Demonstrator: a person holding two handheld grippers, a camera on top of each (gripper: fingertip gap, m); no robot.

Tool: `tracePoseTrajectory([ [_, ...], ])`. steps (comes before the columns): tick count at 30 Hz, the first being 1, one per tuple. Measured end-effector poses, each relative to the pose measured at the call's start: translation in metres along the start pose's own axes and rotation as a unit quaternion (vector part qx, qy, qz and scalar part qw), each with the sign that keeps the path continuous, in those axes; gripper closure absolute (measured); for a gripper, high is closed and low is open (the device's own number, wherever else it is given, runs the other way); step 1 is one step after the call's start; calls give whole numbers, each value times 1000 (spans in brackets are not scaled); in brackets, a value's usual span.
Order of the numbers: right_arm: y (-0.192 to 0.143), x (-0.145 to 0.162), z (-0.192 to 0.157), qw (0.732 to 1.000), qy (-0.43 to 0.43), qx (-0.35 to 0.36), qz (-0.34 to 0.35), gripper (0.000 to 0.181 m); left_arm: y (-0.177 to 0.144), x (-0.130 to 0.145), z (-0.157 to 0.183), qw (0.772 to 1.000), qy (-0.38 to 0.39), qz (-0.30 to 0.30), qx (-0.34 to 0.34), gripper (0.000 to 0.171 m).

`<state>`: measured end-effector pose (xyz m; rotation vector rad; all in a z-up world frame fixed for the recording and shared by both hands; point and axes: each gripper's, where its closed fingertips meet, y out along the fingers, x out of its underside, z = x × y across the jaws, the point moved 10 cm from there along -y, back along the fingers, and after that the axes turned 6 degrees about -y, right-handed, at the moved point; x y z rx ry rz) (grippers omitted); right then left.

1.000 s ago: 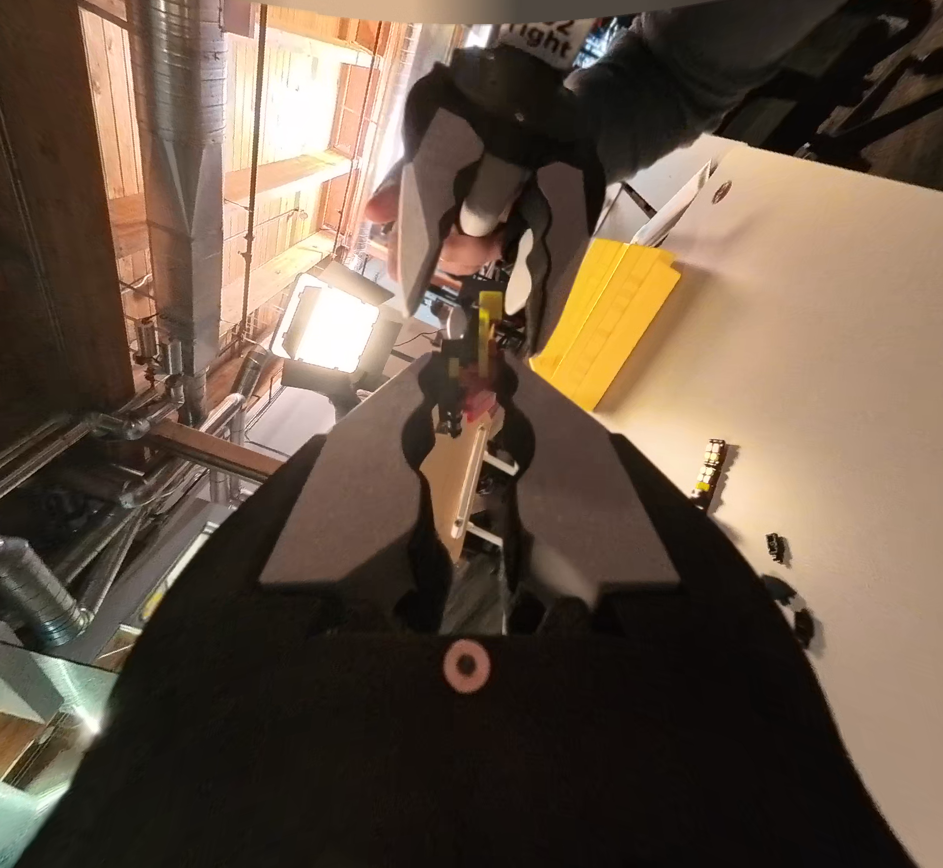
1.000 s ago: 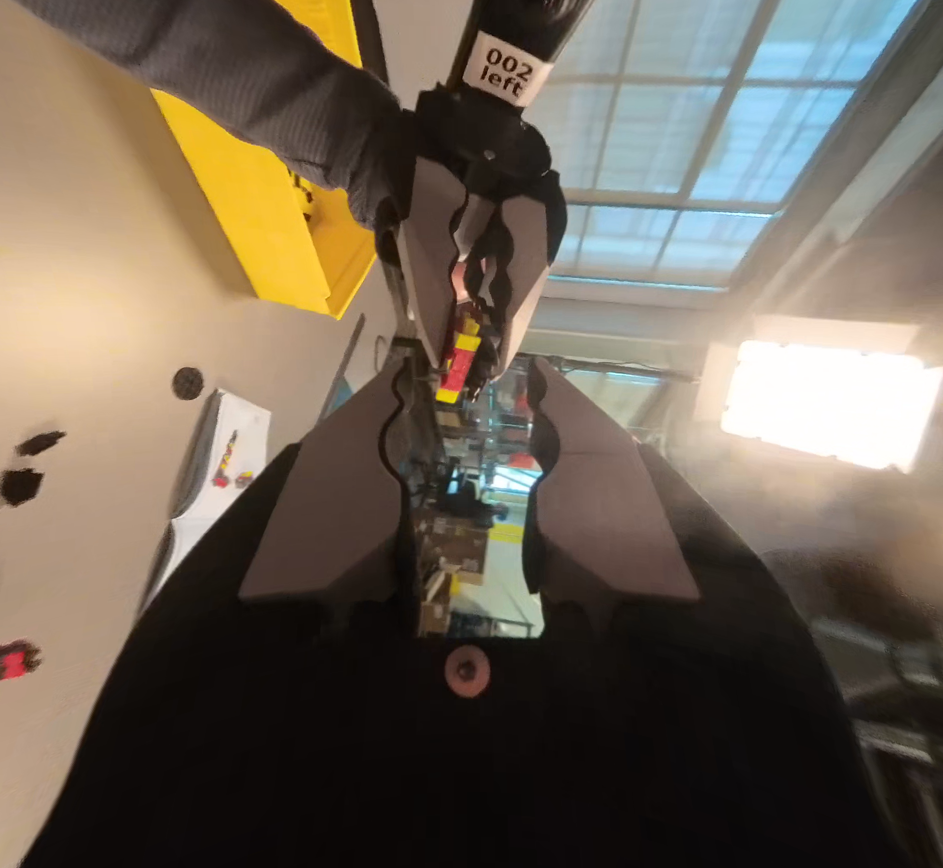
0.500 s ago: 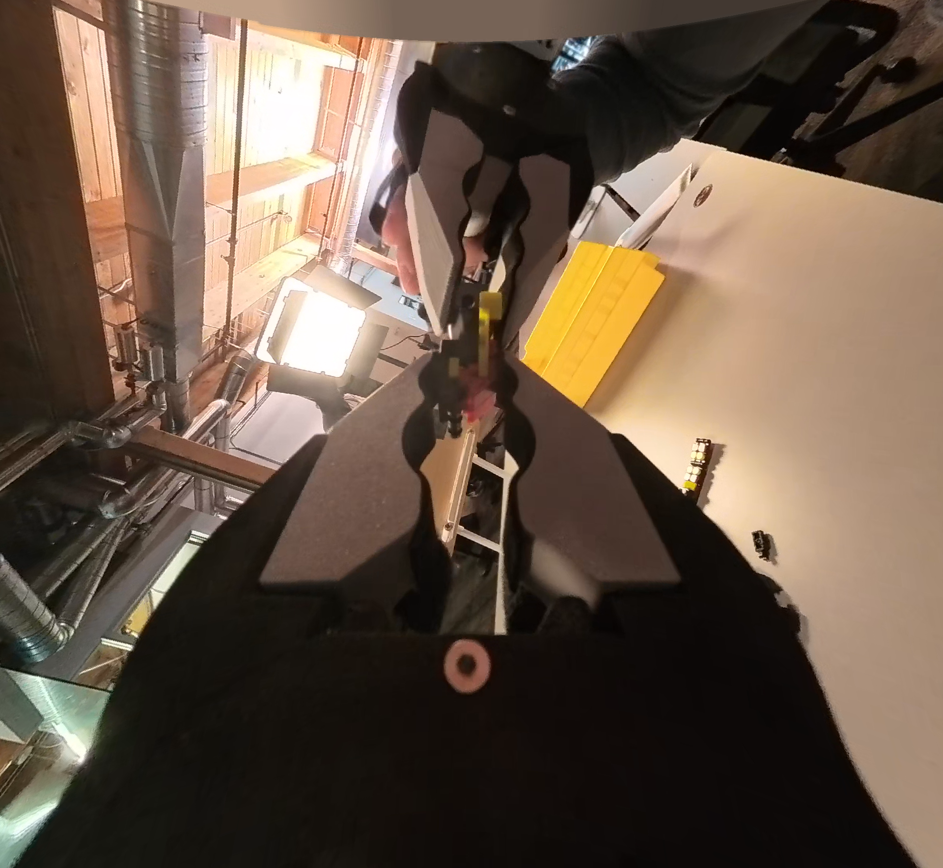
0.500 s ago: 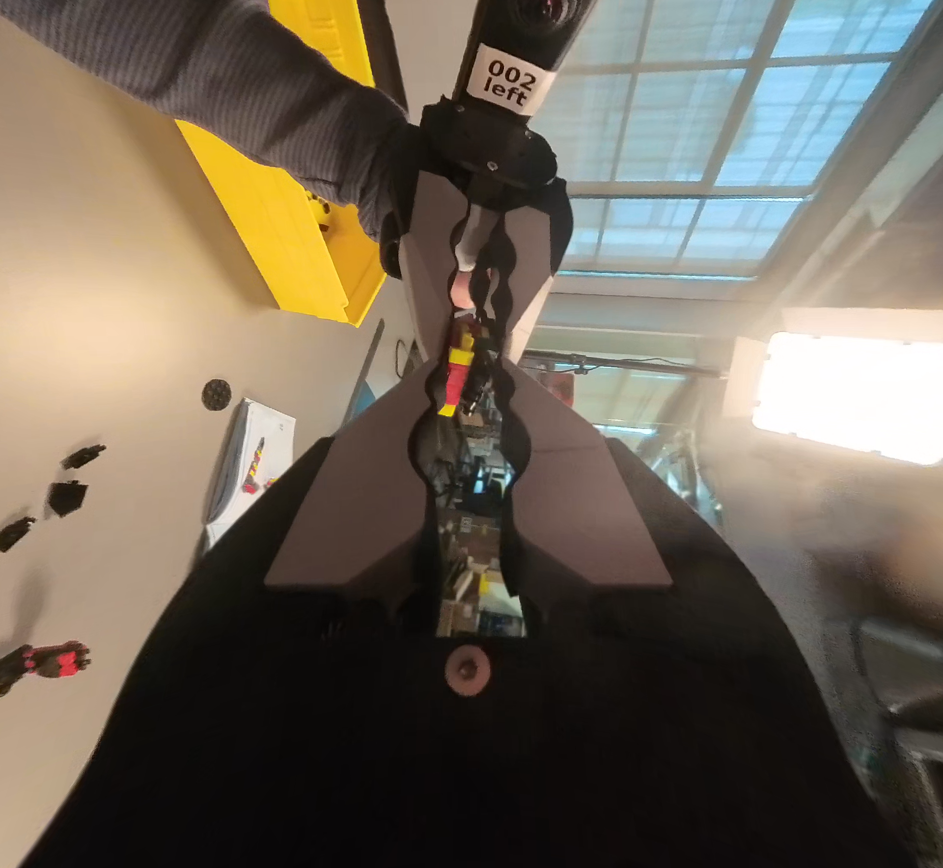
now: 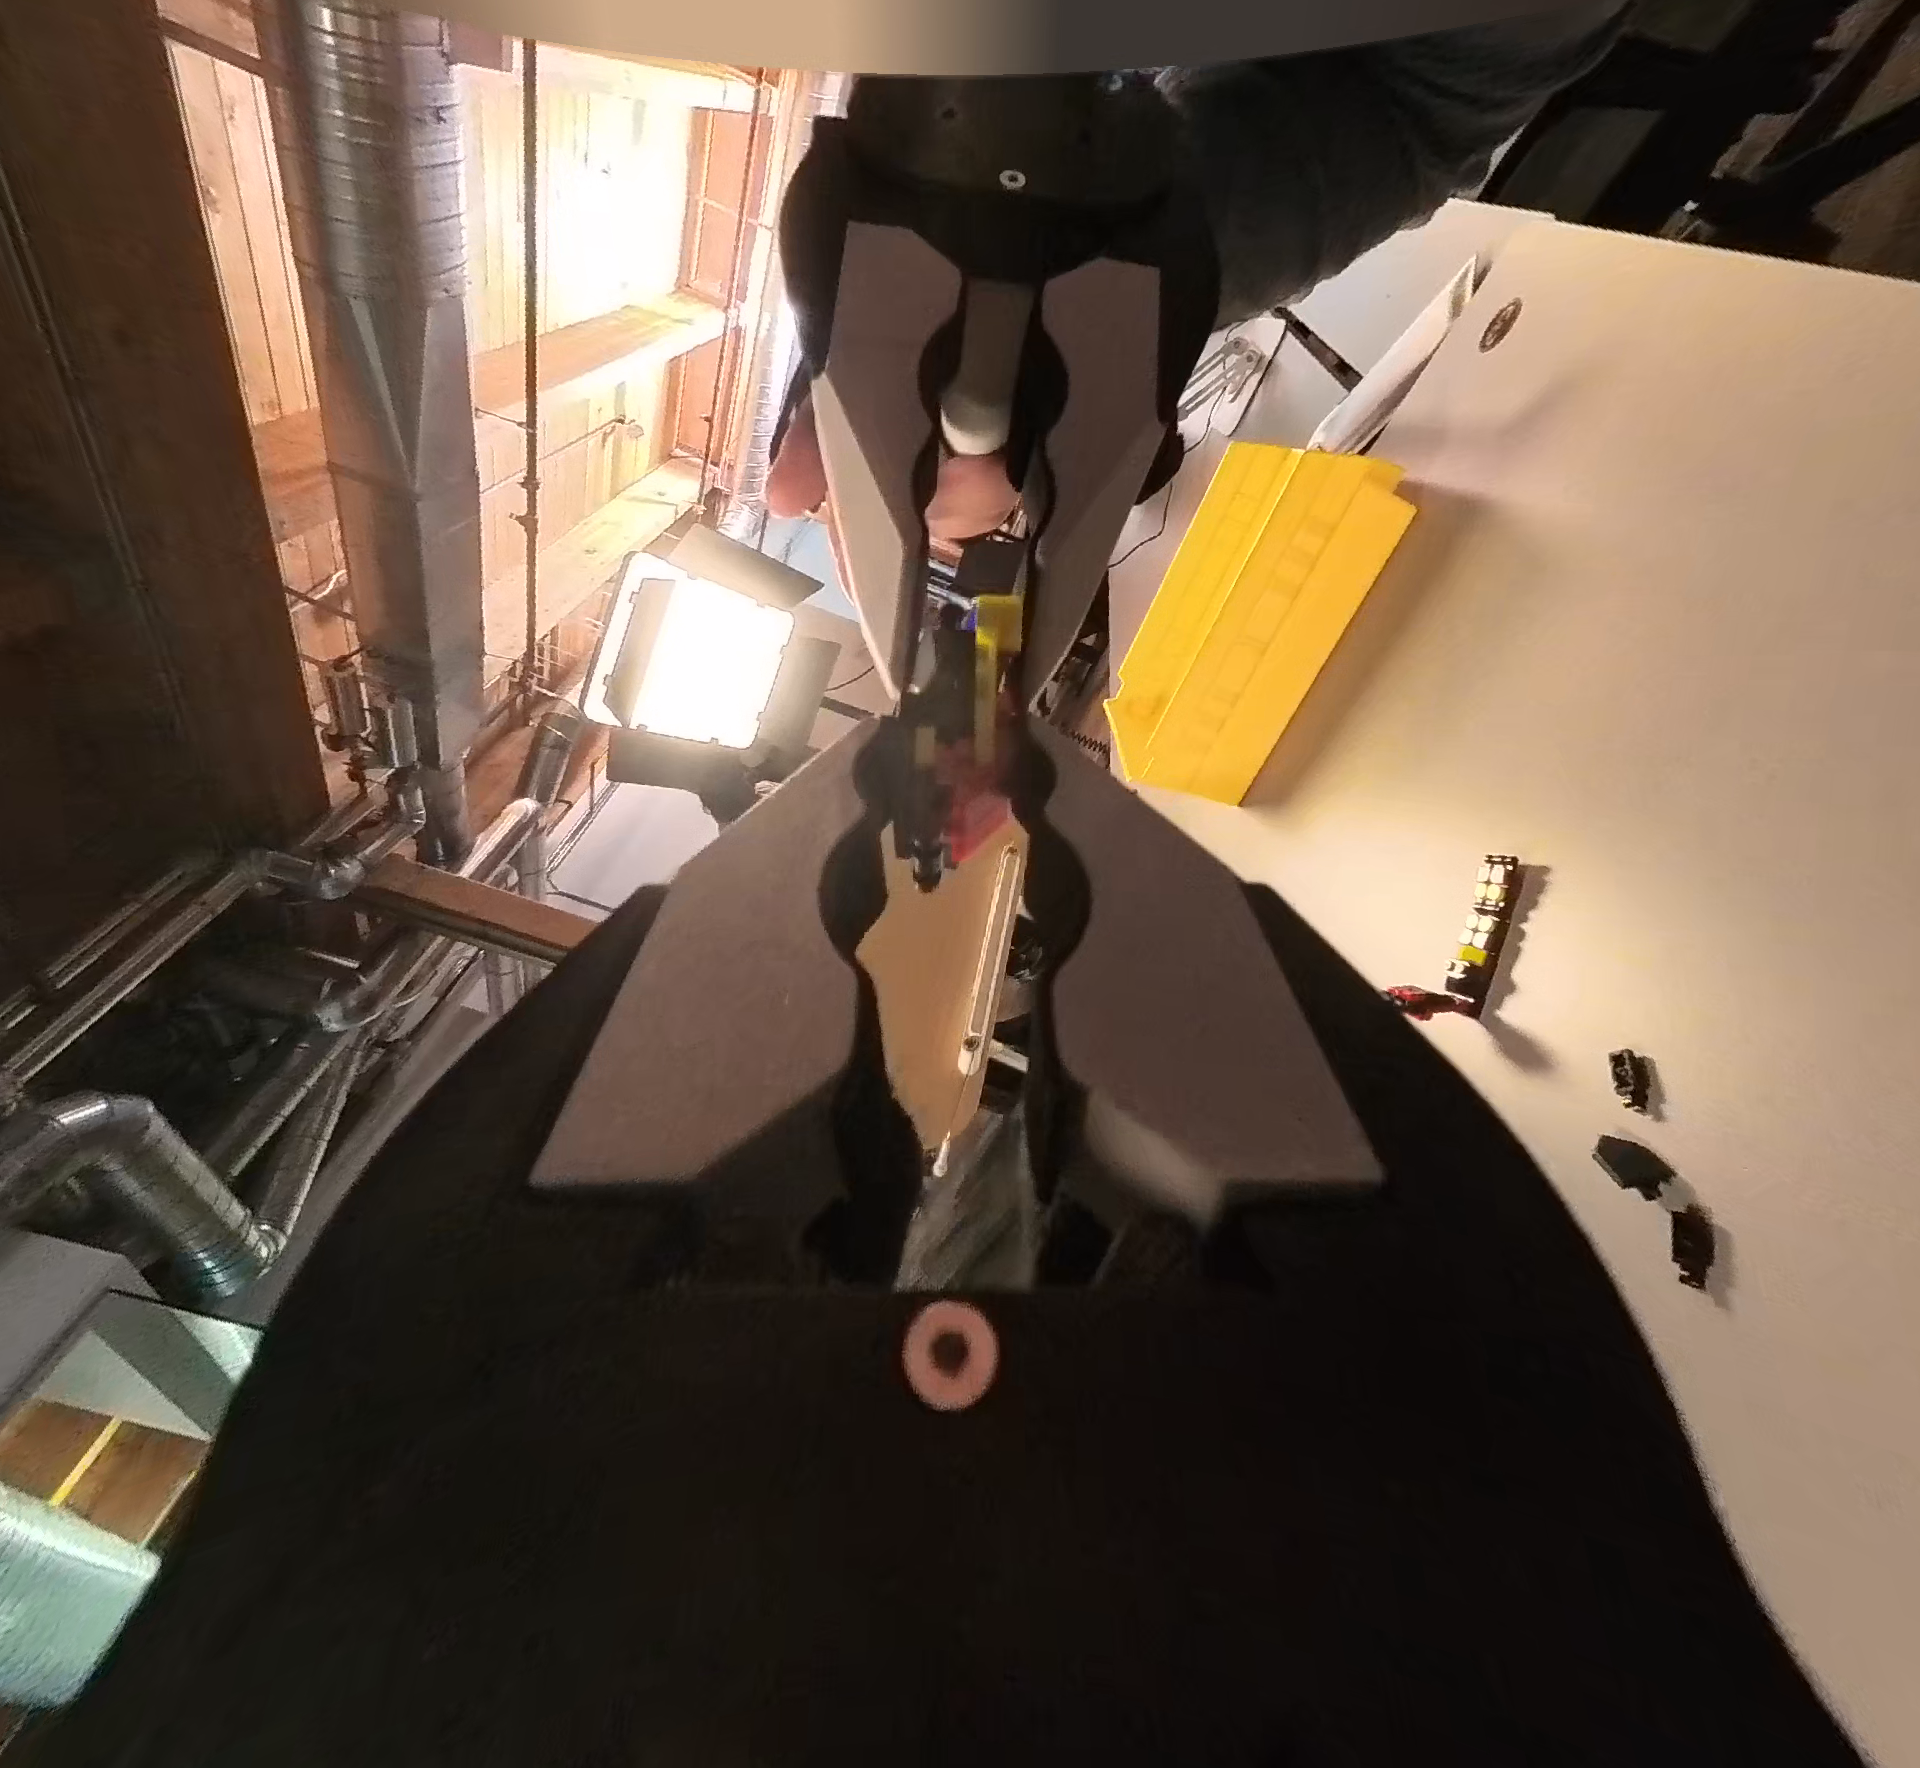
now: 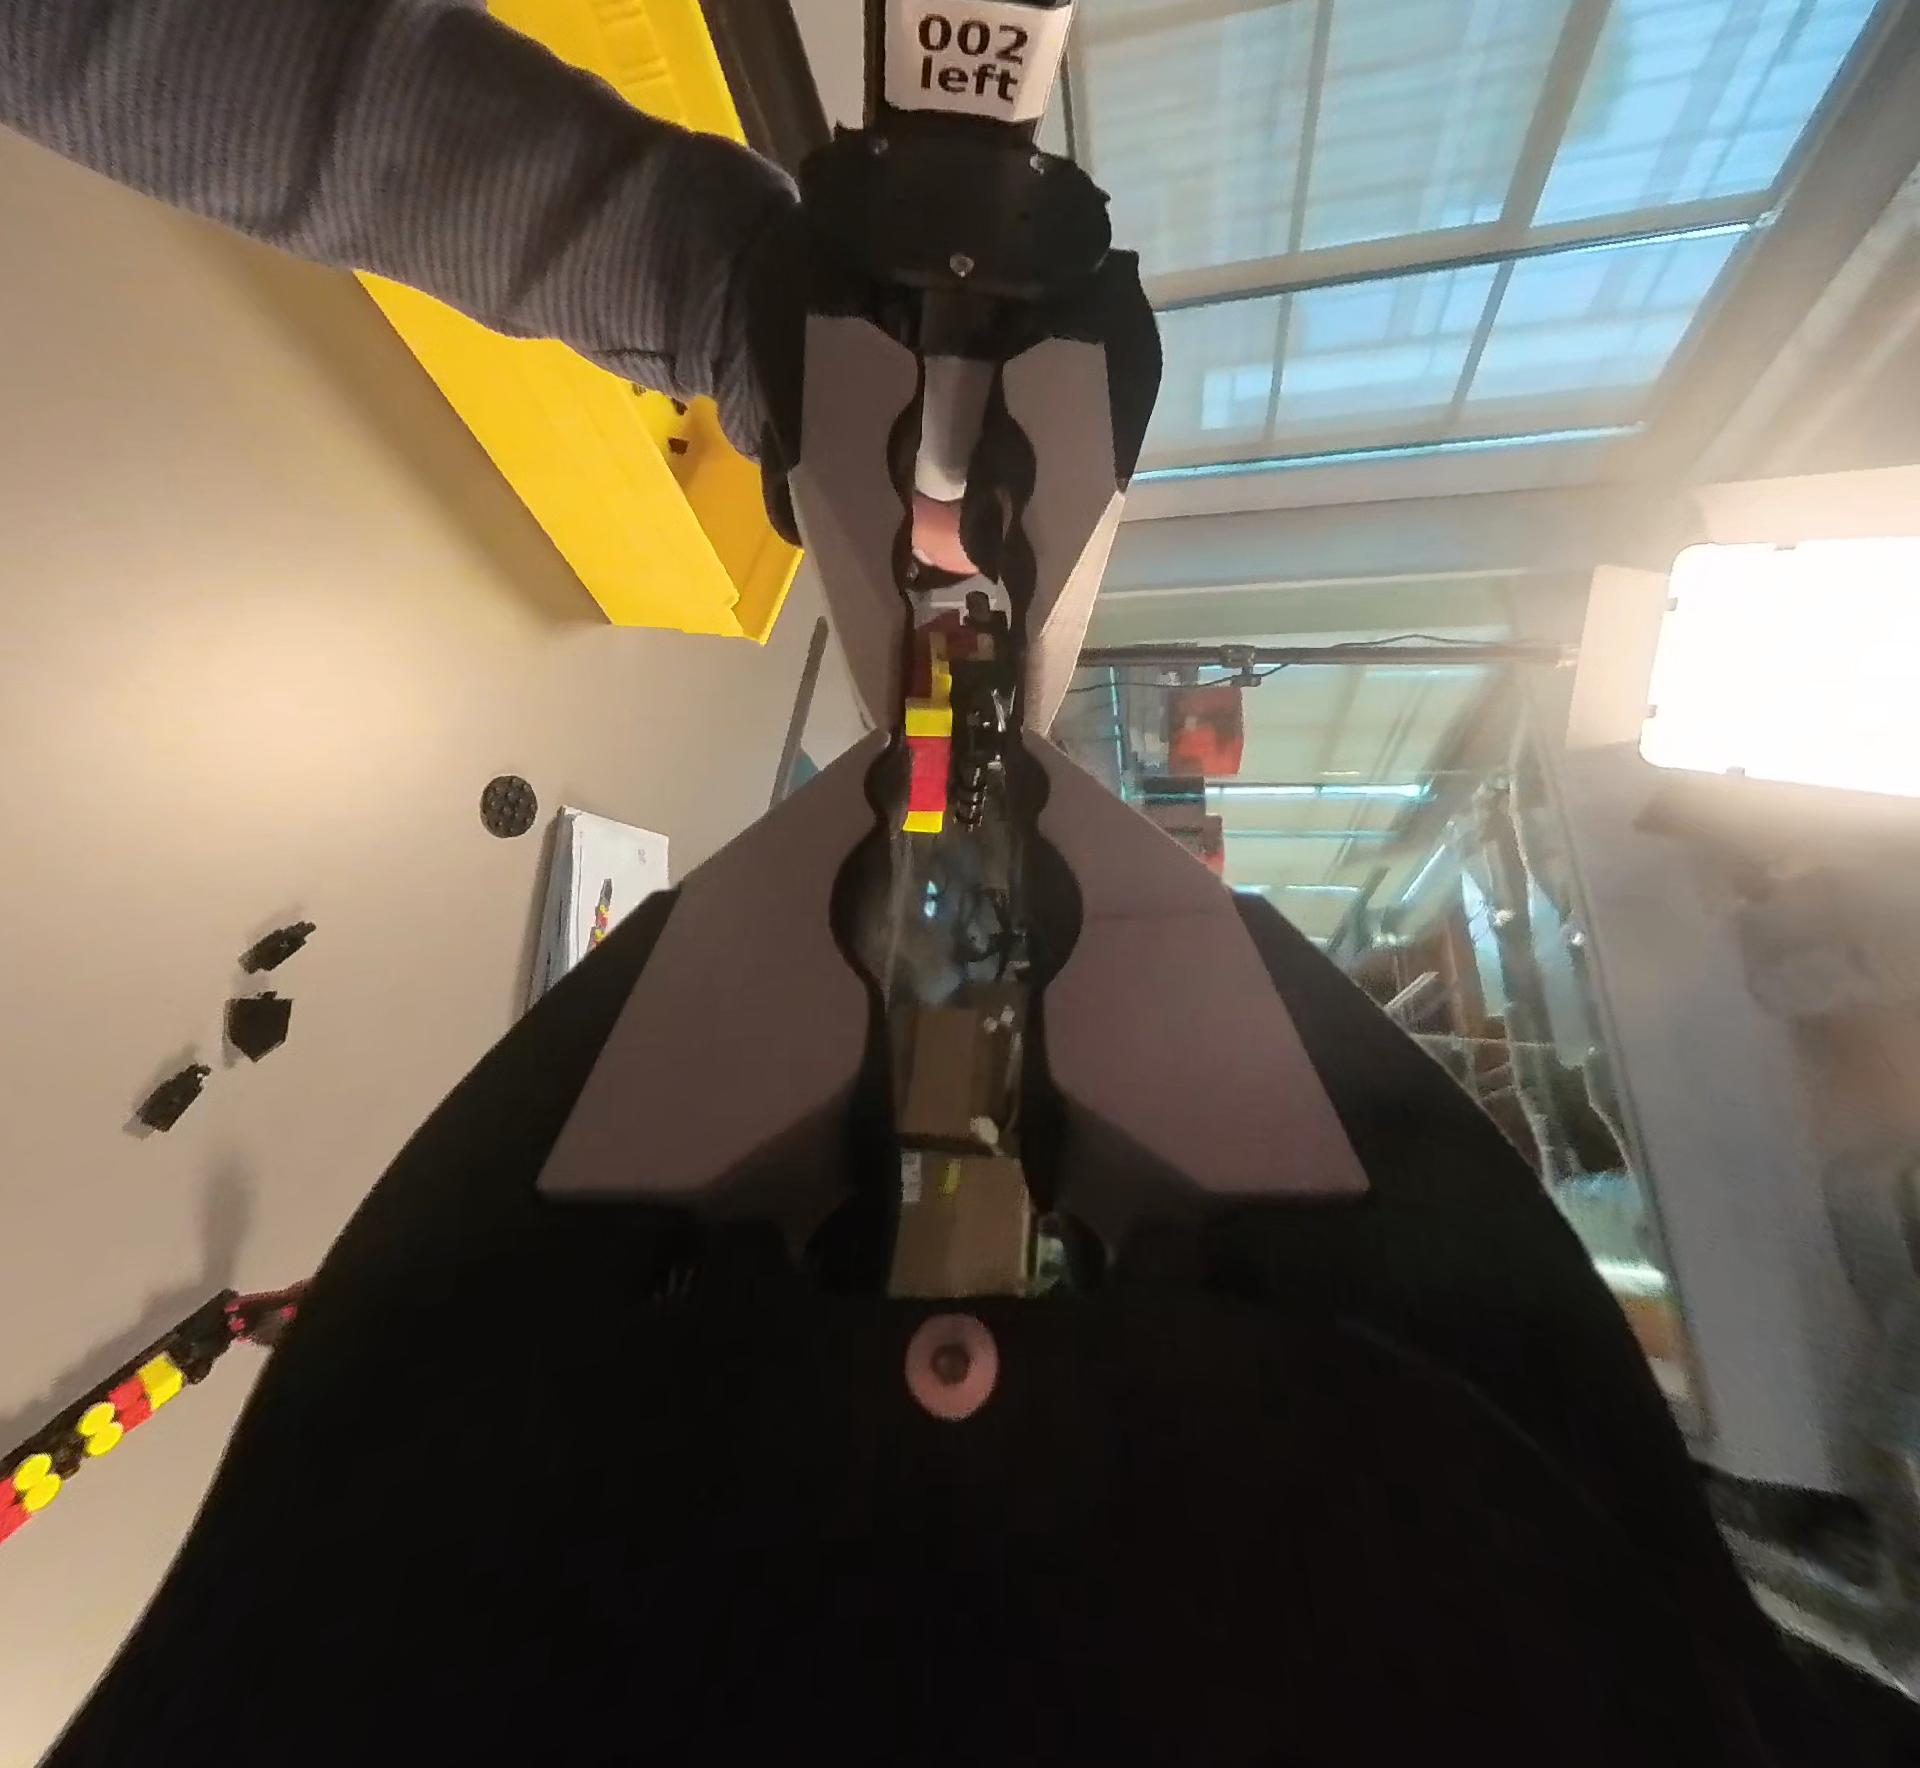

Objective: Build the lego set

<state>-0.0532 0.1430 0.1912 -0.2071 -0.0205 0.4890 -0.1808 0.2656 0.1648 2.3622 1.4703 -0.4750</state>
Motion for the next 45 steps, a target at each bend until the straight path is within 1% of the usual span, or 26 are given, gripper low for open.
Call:
tracePoseTrajectory([
  [12, 1, 1, 2, 999, 2, -16, -52, 165, 2, 3, 1, 1000, 9, -14, -3, 152],
  [19, 1, 3, 0, 998, -10, -10, -62, 166, 6, 1, 3, 998, 27, -49, -10, 152],
  [26, -1, 2, -1, 998, -19, -19, -58, 166, 7, 0, 4, 999, 31, -43, 0, 152],
  [30, -3, 3, 0, 999, -13, -30, -38, 166, 7, 2, 4, 1000, 17, -22, 9, 152],
  [38, -7, -8, 2, 999, -10, -35, 6, 165, 0, 1, 3, 997, -27, 60, 39, 152],
  [45, -9, -10, 0, 998, -18, -44, 40, 164, -2, 2, 4, 991, -54, 99, 70, 152],
])
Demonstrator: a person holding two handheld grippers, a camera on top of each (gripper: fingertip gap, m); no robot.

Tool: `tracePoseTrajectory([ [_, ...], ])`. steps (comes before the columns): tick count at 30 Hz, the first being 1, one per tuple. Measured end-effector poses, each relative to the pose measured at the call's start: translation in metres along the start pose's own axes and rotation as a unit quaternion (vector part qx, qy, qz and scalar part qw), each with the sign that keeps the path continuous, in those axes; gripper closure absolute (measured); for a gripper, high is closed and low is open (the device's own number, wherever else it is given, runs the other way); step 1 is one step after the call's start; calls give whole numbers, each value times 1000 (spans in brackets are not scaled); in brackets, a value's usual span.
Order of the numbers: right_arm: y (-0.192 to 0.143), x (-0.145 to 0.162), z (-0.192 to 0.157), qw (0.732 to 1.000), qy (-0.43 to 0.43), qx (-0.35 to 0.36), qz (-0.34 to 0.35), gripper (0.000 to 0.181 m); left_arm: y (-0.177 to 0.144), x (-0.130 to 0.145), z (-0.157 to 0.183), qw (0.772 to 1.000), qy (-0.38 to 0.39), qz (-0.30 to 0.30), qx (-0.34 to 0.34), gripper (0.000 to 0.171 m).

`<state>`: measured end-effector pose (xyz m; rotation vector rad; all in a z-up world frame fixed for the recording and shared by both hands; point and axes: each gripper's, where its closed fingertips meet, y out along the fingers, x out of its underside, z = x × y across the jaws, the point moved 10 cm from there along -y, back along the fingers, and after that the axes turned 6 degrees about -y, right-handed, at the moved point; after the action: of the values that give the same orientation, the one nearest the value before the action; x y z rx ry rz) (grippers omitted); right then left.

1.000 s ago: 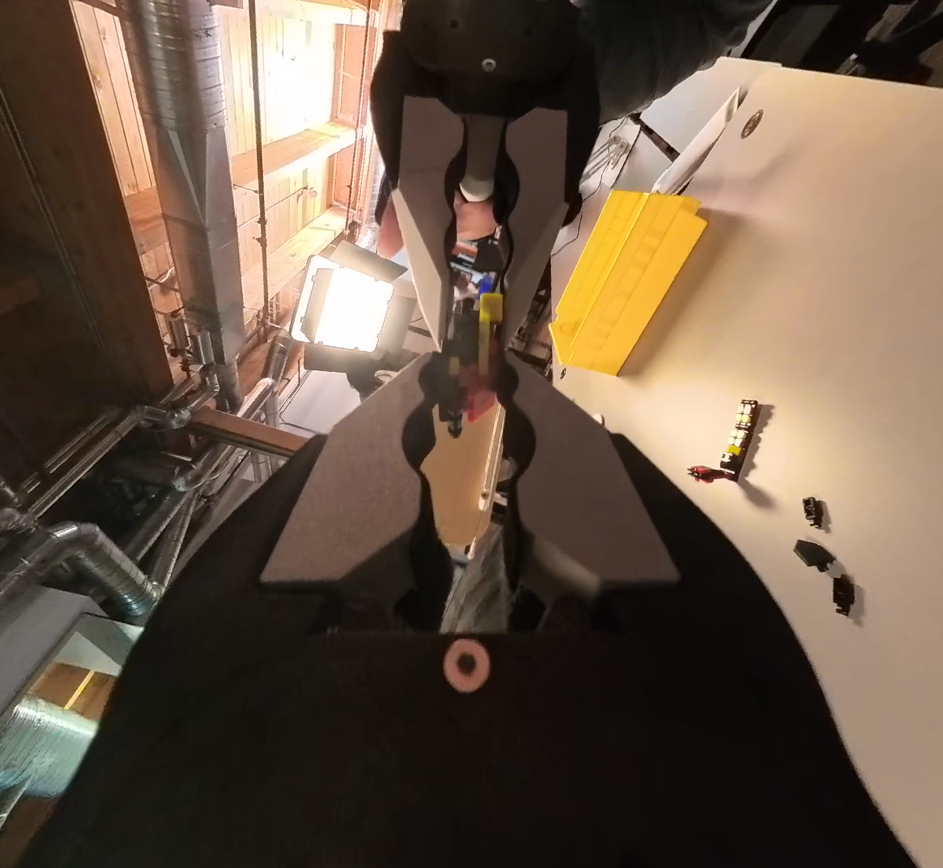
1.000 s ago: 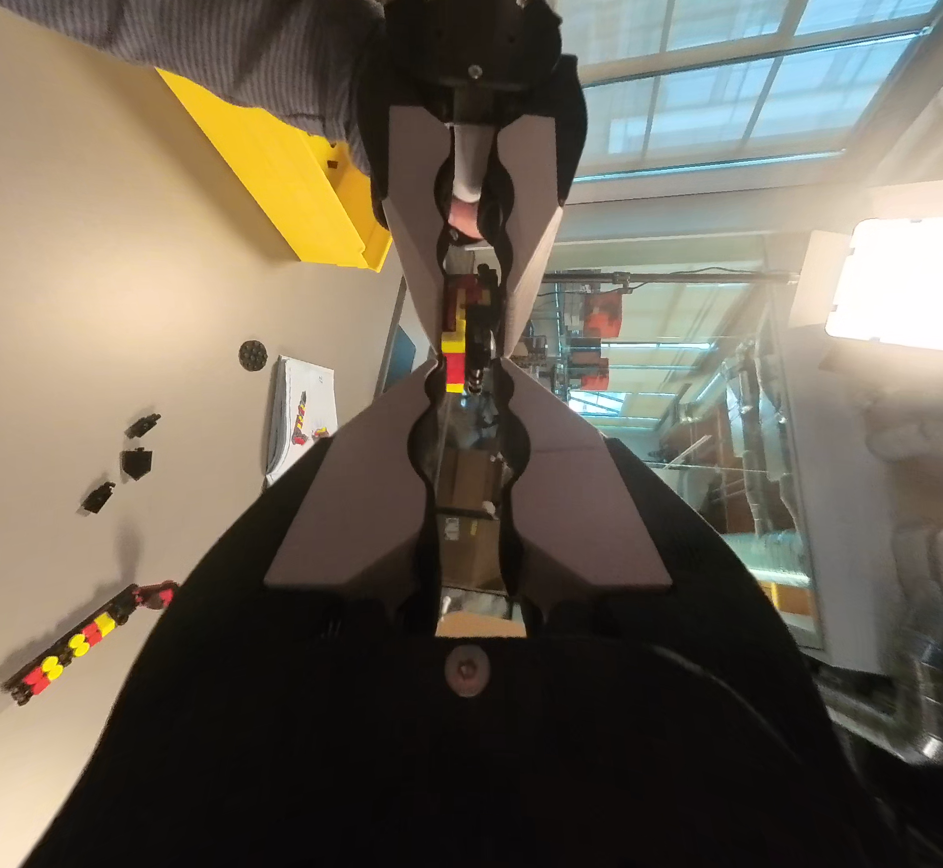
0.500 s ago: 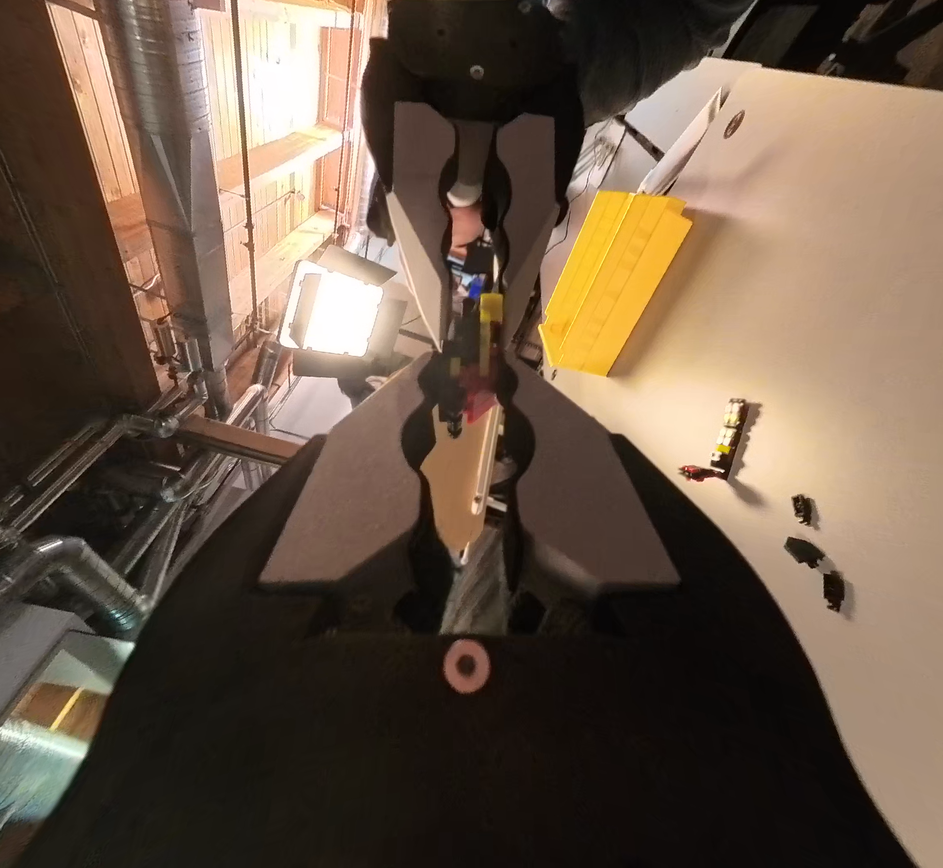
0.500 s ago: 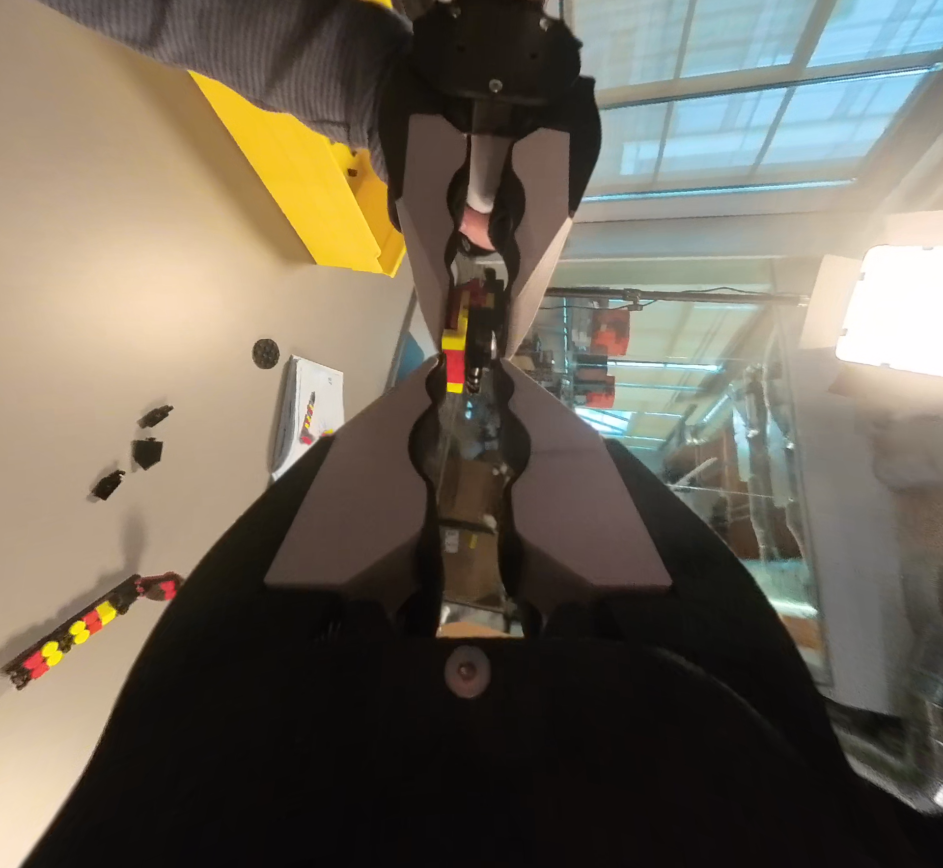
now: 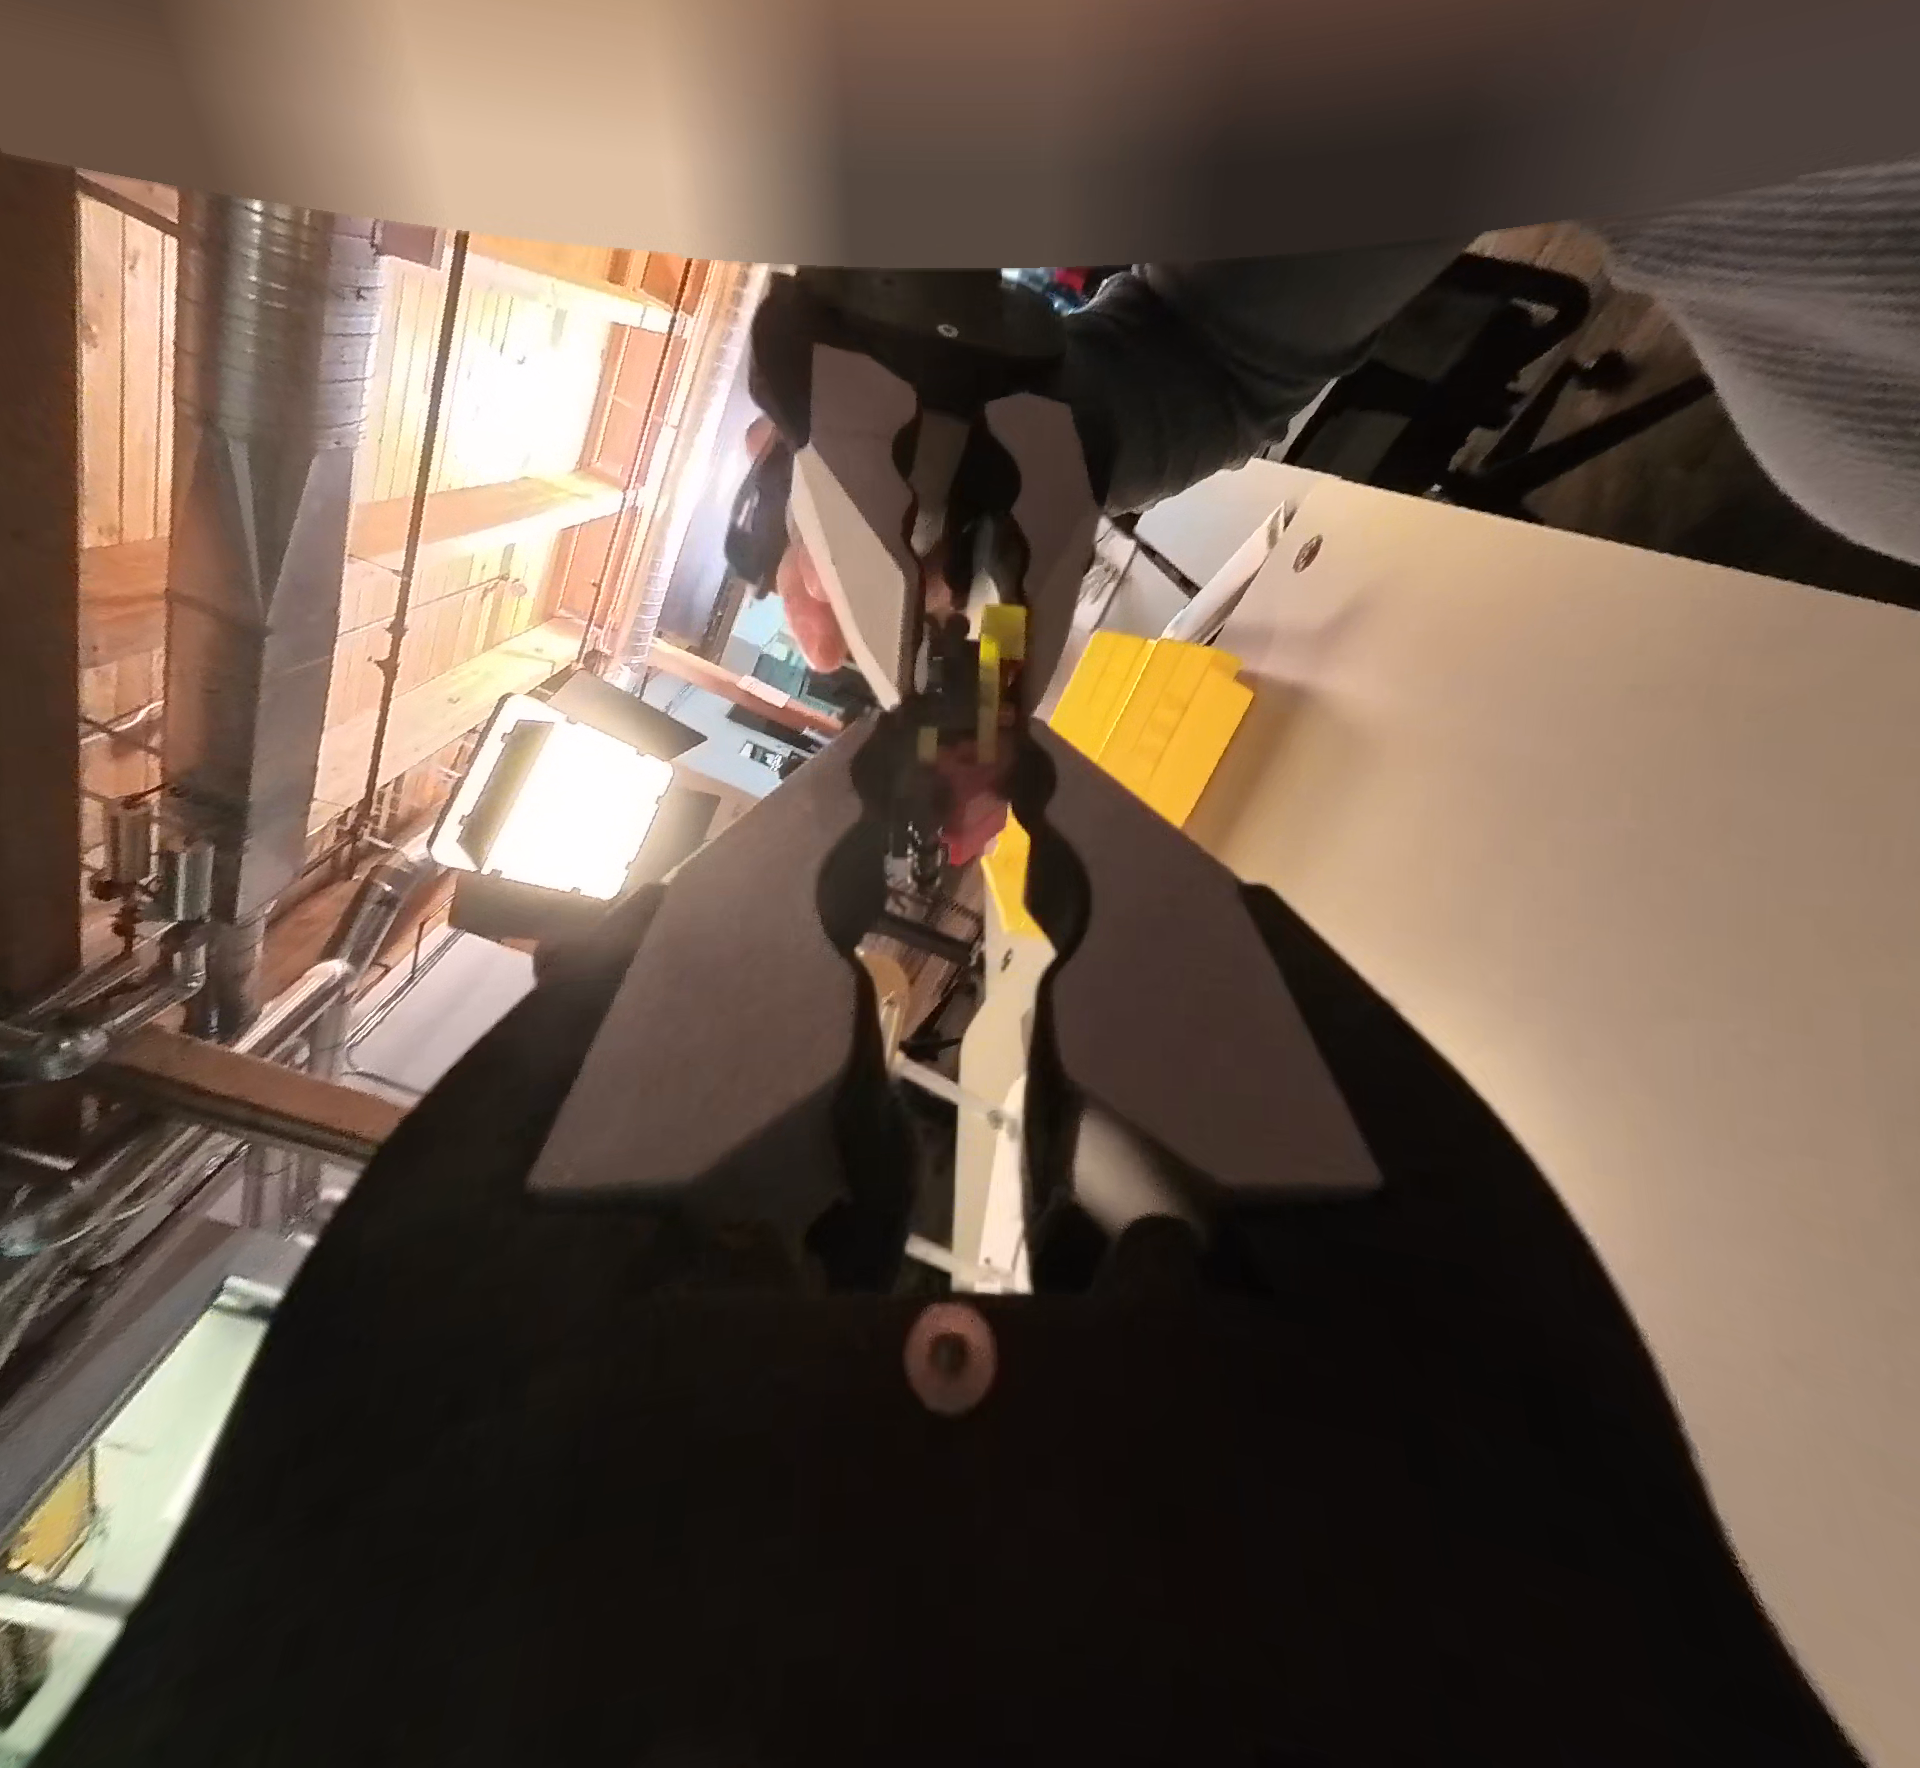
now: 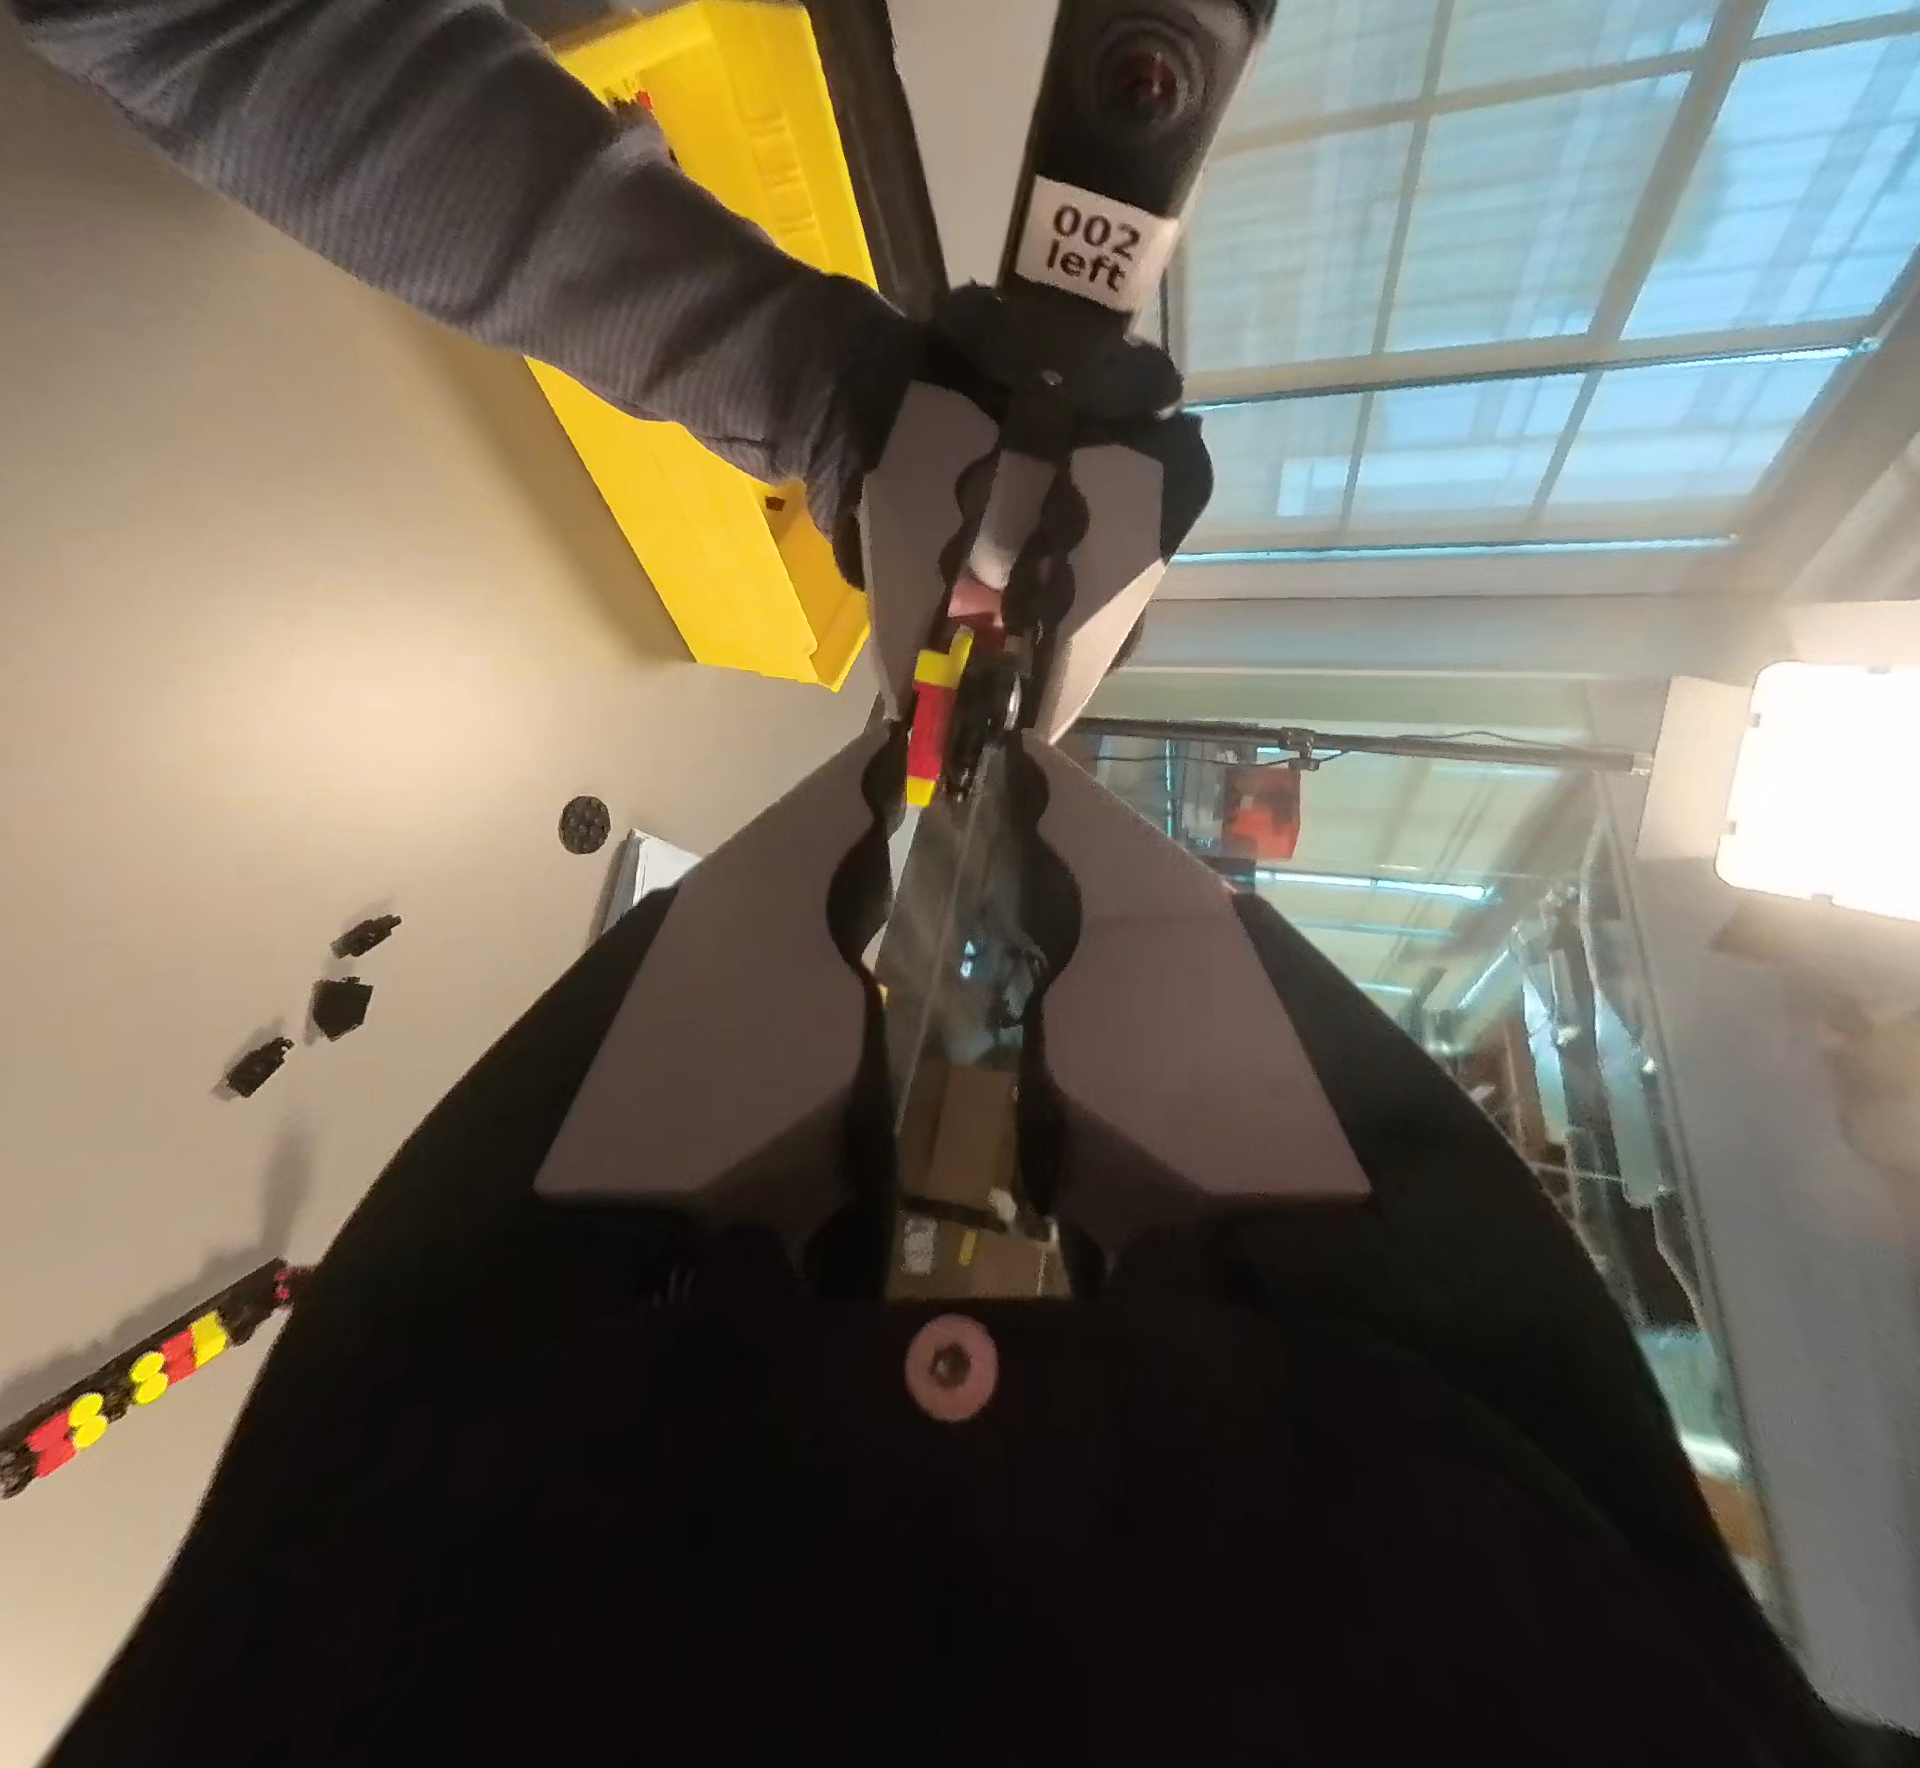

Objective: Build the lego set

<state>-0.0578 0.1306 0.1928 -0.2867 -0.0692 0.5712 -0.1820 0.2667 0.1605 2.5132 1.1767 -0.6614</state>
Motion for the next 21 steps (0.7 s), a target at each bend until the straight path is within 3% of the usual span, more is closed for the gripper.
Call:
tracePoseTrajectory([
  [6, -1, -2, -2, 1000, 0, -1, 1, 164, 0, 2, 0, 999, -18, 24, 15, 152],
  [21, 1, -3, -6, 998, 8, 8, -55, 164, 1, 0, 1, 999, 23, -25, -5, 153],
])
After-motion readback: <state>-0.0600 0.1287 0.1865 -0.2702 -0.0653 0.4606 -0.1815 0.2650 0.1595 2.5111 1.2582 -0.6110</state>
